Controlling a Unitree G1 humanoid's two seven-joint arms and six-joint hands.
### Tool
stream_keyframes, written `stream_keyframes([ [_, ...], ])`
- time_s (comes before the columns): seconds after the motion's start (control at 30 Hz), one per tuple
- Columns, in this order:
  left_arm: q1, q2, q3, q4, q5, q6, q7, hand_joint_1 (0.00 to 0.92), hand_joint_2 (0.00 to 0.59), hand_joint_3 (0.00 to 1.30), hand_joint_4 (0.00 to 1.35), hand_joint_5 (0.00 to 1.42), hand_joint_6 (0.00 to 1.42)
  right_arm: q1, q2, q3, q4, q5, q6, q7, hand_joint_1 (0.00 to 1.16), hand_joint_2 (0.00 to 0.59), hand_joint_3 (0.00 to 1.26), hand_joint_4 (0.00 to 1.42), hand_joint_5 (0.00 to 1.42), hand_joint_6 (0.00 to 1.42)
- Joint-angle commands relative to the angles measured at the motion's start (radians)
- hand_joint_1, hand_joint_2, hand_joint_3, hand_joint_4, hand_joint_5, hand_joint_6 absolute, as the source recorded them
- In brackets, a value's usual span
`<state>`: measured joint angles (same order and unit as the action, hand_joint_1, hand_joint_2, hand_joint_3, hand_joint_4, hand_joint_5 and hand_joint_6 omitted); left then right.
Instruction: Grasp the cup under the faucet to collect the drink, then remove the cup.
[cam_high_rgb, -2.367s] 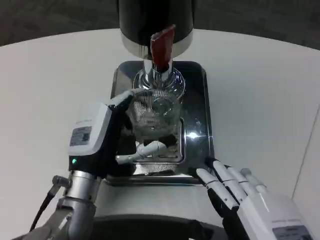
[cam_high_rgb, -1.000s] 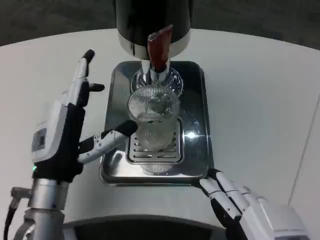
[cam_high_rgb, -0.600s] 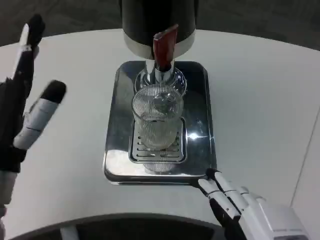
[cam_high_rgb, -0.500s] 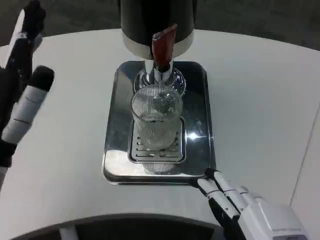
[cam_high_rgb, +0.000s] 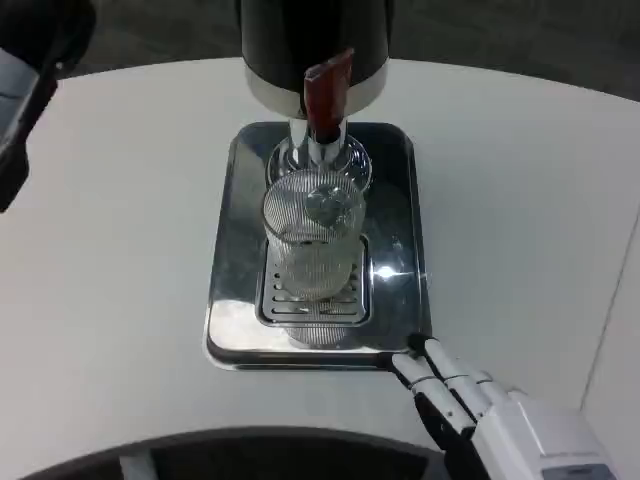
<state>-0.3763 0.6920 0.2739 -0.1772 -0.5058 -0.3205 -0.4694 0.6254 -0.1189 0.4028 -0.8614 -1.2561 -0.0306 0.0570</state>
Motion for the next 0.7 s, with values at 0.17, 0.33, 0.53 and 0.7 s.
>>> stream_keyframes([
  [0.17, -0.128, -0.015, -0.037, 0.074, 0.001, 0.093, -0.126, 0.0, 0.151, 0.0, 0.0, 0.0, 0.0, 0.022, 0.079, 0.089, 0.002, -0.006, 0.012, -0.009, 0.47, 0.538, 0.17, 0.06, 0.15, 0.23],
  [0.33, -0.23, -0.055, -0.097, 0.174, 0.044, 0.113, -0.179, 0.0, 0.137, 0.0, 0.0, 0.0, 0.0, 0.025, 0.08, 0.089, -0.003, -0.004, 0.016, -0.005, 0.47, 0.538, 0.17, 0.06, 0.15, 0.23],
  [0.53, -0.312, -0.114, -0.164, 0.278, 0.068, 0.129, -0.264, 0.0, 0.124, 0.0, 0.0, 0.03, 0.04, 0.025, 0.081, 0.096, -0.001, -0.007, 0.019, -0.002, 0.47, 0.538, 0.17, 0.06, 0.15, 0.23],
  [0.7, -0.357, -0.168, -0.205, 0.344, 0.075, 0.13, -0.343, 0.0, 0.122, 0.0, 0.0, 0.05, 0.05, 0.033, 0.078, 0.096, -0.003, -0.004, 0.02, -0.001, 0.47, 0.538, 0.17, 0.06, 0.15, 0.23],
])
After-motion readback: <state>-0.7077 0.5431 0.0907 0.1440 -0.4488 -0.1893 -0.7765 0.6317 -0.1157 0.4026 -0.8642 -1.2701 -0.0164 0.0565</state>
